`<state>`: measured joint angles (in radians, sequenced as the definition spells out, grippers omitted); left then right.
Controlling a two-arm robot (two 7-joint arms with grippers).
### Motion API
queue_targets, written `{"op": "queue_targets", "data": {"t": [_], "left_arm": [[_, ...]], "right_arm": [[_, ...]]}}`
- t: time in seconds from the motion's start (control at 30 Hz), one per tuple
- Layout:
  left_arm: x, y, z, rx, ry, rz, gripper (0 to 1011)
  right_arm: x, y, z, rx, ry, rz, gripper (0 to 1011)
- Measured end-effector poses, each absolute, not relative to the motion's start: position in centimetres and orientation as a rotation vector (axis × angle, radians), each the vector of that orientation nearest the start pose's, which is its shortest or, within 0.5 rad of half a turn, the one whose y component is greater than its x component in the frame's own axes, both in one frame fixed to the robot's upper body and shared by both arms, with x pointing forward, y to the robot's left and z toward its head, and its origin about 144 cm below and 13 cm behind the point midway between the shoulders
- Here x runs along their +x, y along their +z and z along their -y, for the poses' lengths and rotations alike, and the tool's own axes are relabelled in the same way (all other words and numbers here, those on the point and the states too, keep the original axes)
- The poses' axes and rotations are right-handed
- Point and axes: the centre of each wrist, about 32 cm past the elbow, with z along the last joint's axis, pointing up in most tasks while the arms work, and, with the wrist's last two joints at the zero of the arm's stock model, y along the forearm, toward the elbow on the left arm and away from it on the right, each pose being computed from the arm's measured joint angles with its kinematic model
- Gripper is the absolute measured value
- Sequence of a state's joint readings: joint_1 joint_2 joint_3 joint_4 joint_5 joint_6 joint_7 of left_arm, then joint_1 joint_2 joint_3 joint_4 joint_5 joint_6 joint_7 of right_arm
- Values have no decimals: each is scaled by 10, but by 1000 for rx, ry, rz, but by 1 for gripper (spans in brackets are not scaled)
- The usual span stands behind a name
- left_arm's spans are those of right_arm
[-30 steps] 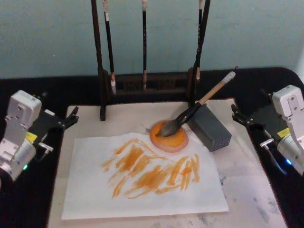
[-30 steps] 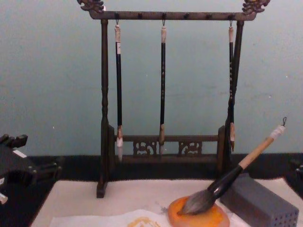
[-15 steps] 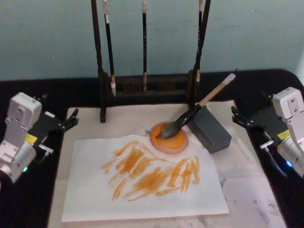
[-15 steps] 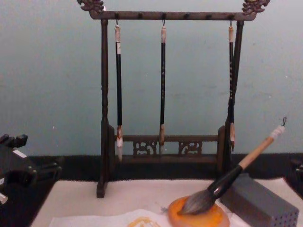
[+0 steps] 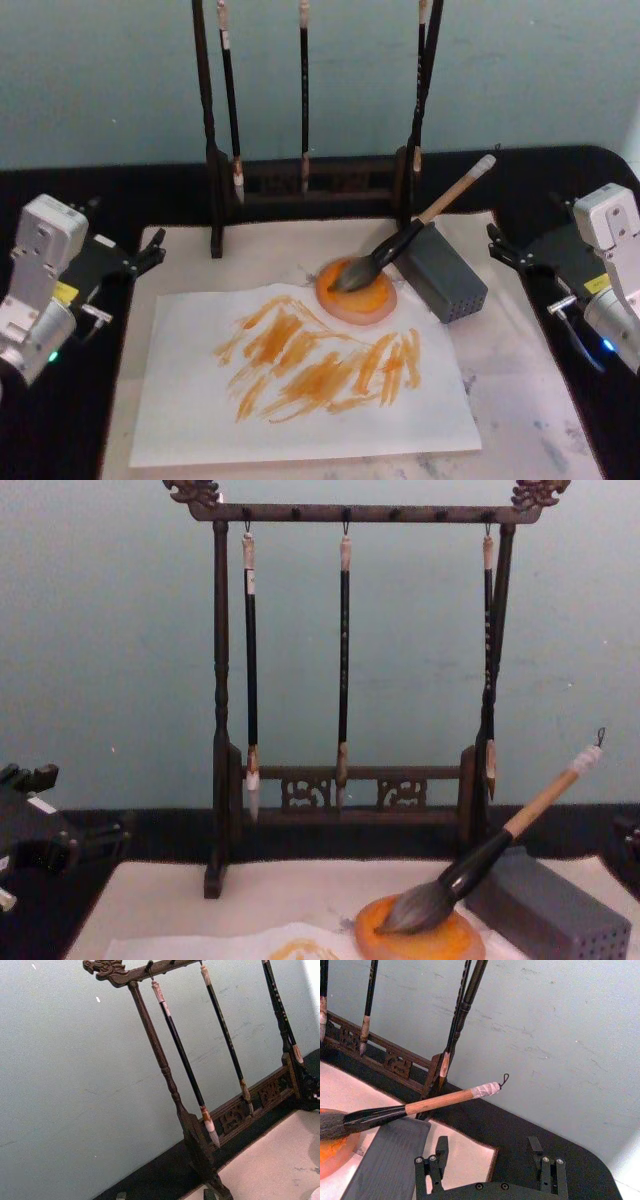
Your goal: Pick up the brush from the inkstone, write on the paper, then place the brush back to its original position.
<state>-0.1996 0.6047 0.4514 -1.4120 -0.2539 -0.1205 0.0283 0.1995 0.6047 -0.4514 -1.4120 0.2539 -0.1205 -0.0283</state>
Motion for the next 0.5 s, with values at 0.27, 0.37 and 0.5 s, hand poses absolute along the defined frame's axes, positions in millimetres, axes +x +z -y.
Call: {"op": "queue_targets", "data": {"t": [0.27, 0.37, 0.5], "left_arm": [[489, 1140, -310, 304, 1248, 285, 1001], [489, 1140, -310, 304, 1248, 285, 1001], [489, 1140, -310, 304, 1248, 285, 1001]], "right_arm": [[489, 1140, 310, -304, -1248, 285, 1000], [489, 1140, 310, -304, -1248, 285, 1000], [489, 1140, 310, -305, -1248, 285, 1000]]}}
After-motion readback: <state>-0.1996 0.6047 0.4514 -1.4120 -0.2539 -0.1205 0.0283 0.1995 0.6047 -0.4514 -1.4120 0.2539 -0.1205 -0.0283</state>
